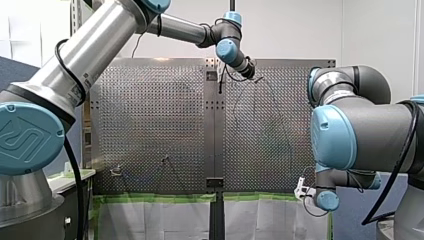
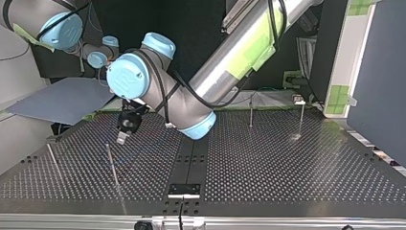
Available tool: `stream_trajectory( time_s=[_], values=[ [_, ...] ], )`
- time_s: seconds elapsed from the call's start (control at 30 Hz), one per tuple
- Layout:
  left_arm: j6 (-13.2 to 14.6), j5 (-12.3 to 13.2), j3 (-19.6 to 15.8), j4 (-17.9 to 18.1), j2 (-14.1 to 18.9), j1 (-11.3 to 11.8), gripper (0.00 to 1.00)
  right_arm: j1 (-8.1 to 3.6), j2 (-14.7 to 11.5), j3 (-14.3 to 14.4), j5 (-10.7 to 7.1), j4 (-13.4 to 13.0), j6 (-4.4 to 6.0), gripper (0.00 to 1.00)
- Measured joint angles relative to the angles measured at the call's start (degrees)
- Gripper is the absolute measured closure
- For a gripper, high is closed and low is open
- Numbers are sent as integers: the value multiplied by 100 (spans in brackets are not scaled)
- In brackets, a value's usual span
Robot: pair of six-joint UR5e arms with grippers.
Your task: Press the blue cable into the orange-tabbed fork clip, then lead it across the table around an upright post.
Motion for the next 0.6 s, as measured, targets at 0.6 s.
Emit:
stream_trajectory(
  time_s=[0.6],
  values=[
    [-100,-751,4,27,5,-39,1,-4,0,2,-1,6,0,100]
  ],
)
